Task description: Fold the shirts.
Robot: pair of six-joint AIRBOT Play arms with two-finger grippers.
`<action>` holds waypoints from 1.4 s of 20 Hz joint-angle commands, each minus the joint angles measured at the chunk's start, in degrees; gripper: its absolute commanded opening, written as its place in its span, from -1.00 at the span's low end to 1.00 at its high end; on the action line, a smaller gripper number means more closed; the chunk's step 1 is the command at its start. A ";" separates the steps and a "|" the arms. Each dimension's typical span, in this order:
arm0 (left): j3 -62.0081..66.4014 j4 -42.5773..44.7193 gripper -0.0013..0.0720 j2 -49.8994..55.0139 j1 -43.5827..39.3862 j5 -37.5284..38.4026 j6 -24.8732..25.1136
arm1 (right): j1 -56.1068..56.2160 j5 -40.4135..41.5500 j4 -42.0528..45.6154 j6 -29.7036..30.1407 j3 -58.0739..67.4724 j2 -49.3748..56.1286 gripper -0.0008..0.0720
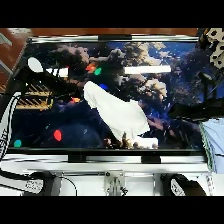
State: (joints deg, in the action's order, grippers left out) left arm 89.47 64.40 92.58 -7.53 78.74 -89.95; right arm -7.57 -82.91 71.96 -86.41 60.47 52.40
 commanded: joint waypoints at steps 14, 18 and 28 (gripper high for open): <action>5.84 -10.49 0.23 19.19 2.86 -18.32 4.44 | 0.09 4.33 -11.80 -1.29 -5.73 2.82 0.90; 8.24 -11.74 -0.88 19.17 2.86 -18.75 5.62 | 4.52 4.96 -10.40 -1.49 -5.73 9.68 0.90; 14.78 -13.44 -0.88 18.34 2.86 -10.12 11.54 | 7.17 15.32 -12.11 -3.02 -5.73 27.45 0.90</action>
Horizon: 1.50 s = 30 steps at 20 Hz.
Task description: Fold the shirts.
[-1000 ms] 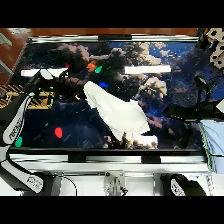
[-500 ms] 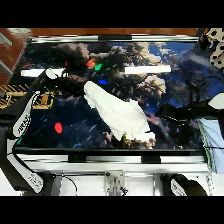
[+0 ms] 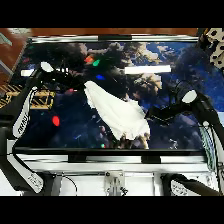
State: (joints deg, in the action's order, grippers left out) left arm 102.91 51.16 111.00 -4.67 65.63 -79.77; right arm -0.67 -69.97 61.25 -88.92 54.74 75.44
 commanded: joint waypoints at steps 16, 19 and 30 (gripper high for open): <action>2.49 0.42 -0.89 -21.46 -0.42 -1.86 9.73 | 0.11 -0.22 -15.56 18.49 14.78 -8.83 -0.79; 2.49 0.44 -0.88 -35.08 -0.15 -9.33 11.19 | 0.02 4.76 -13.14 17.97 28.26 -19.63 -0.79; 1.70 6.29 -0.88 -60.98 0.00 -0.81 14.01 | 0.02 -0.85 5.14 3.91 43.39 -36.35 -0.79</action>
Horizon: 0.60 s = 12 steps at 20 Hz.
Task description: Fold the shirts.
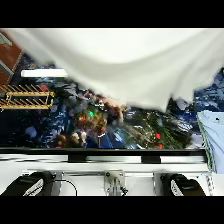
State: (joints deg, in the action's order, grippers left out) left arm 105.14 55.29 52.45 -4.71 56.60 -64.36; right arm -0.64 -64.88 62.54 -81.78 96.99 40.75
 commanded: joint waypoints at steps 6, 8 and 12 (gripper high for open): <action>-20.22 1.90 -0.88 -2.40 -0.68 13.62 -1.92 | 0.00 -18.93 7.23 -2.86 1.14 7.37 -0.79; -29.18 1.81 -0.88 -2.40 -2.86 10.27 -1.92 | 0.04 -22.82 4.72 -2.91 1.14 12.72 -0.79; -44.28 1.73 -0.88 -2.08 -9.46 -0.11 -1.95 | 0.07 -26.80 -4.09 -3.06 1.14 25.79 -0.79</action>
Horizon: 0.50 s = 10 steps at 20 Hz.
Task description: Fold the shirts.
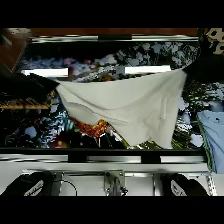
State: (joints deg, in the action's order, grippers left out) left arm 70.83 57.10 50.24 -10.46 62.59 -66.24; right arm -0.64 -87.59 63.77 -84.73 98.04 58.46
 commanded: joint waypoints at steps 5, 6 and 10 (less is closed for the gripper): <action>-13.79 0.07 -0.88 1.03 -5.14 -7.56 -0.07 | 0.04 8.26 -4.79 -0.22 0.09 21.99 -0.79; -13.77 0.09 -0.88 0.98 -5.16 -7.50 -0.07 | 0.04 11.98 -4.81 -0.70 0.09 24.30 -0.79; -13.35 0.04 -0.88 0.57 -5.16 -6.23 -0.85 | -0.11 19.04 -6.32 -2.99 0.11 28.85 -0.69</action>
State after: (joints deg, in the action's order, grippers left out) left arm 57.74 57.12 50.98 -15.40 55.96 -66.43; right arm -0.64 -74.54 58.74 -86.52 98.06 83.57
